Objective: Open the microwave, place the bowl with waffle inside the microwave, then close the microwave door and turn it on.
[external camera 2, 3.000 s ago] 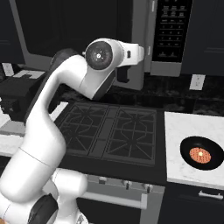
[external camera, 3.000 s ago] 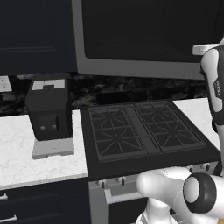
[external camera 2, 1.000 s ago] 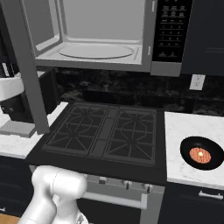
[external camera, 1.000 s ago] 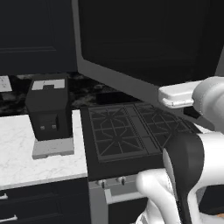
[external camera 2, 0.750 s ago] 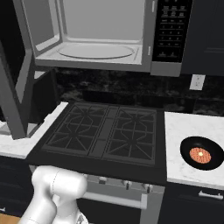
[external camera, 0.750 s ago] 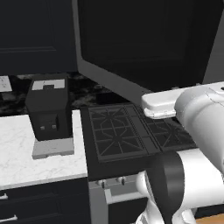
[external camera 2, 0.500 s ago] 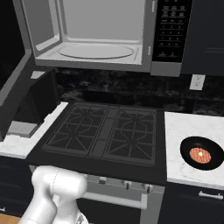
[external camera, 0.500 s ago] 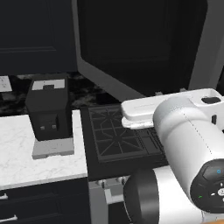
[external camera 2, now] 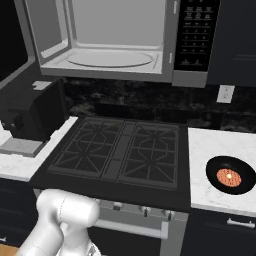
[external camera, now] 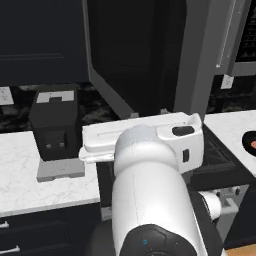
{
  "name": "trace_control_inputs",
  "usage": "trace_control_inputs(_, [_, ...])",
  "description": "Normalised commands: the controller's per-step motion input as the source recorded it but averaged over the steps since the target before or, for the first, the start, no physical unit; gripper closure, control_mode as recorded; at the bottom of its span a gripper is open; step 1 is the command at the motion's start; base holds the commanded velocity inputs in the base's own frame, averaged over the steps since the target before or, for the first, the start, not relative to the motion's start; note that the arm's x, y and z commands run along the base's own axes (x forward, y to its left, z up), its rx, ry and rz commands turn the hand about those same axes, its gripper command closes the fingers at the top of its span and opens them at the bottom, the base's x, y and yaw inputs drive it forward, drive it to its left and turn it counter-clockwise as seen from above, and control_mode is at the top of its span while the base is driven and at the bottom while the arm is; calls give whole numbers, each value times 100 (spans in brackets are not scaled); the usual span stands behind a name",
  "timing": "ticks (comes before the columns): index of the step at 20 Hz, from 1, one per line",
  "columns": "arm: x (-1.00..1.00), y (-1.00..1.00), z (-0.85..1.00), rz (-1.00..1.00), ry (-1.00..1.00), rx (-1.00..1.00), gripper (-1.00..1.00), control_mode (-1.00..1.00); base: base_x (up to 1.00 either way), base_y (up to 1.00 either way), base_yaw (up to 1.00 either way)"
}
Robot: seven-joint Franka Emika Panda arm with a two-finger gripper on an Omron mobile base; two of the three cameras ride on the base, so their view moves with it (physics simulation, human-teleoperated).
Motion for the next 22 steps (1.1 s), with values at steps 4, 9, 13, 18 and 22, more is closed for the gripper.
trace_control_inputs(4, [-30, -14, 0, 0, -4, 6, -100, -100, 0, 0, 0])
trace_control_inputs(9, [-100, -56, -1, 0, -21, 9, -100, -100, 0, 0, 0])
trace_control_inputs(13, [-74, -67, 0, 0, -15, 16, -100, -100, 0, 0, 0])
trace_control_inputs(18, [-3, -100, 0, 0, 4, 32, -100, -100, 0, 0, 0])
trace_control_inputs(22, [2, -100, -7, 3, 4, 38, -100, -100, 0, 0, 0])
